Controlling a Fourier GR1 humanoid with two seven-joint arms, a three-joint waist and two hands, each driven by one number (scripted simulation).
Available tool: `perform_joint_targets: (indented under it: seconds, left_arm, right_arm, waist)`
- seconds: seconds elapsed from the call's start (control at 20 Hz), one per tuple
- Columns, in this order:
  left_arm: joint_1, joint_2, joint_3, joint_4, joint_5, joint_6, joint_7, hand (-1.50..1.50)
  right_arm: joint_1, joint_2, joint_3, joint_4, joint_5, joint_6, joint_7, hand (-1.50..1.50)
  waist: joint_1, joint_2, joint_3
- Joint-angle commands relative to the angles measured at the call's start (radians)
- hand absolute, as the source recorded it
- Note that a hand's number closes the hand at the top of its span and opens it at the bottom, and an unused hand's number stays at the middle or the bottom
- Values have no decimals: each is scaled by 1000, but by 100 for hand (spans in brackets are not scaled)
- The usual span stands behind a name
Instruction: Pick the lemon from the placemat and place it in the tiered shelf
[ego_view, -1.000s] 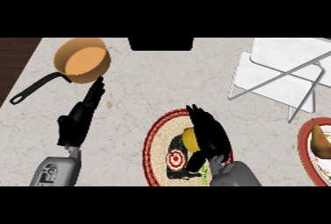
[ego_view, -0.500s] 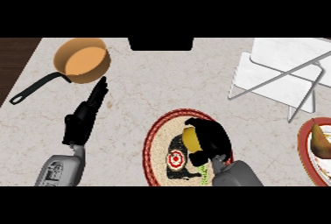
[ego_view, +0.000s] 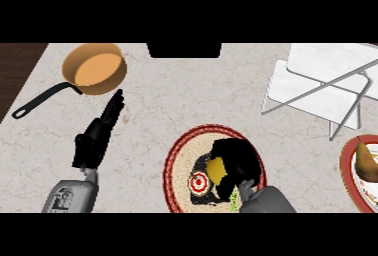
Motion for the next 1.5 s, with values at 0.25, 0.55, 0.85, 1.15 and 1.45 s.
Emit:
perform_joint_targets:
  seconds: [0.25,0.55,0.85,1.15,1.45]
  left_arm:
    - [-15,-10,-13,-14,0,-5,15,0]
    - [-42,-7,-9,22,-6,-8,15,0]
    - [29,-5,-5,8,3,-11,-26,0]
    - [-3,-4,-9,-7,-10,-3,14,0]
    - [-8,12,9,-18,14,-24,40,0]
  right_arm:
    - [-174,23,61,73,-68,-325,609,150]
    - [-307,23,152,73,-72,-579,710,150]
    - [-420,23,119,-50,49,-636,763,150]
    - [-483,23,92,-84,203,-620,875,150]
    - [-577,23,-6,-156,364,-403,921,150]
  waist:
    - [30,3,0]
    - [29,3,0]
    - [12,-7,-1]
    - [2,-10,-1]
    - [-8,-14,-2]
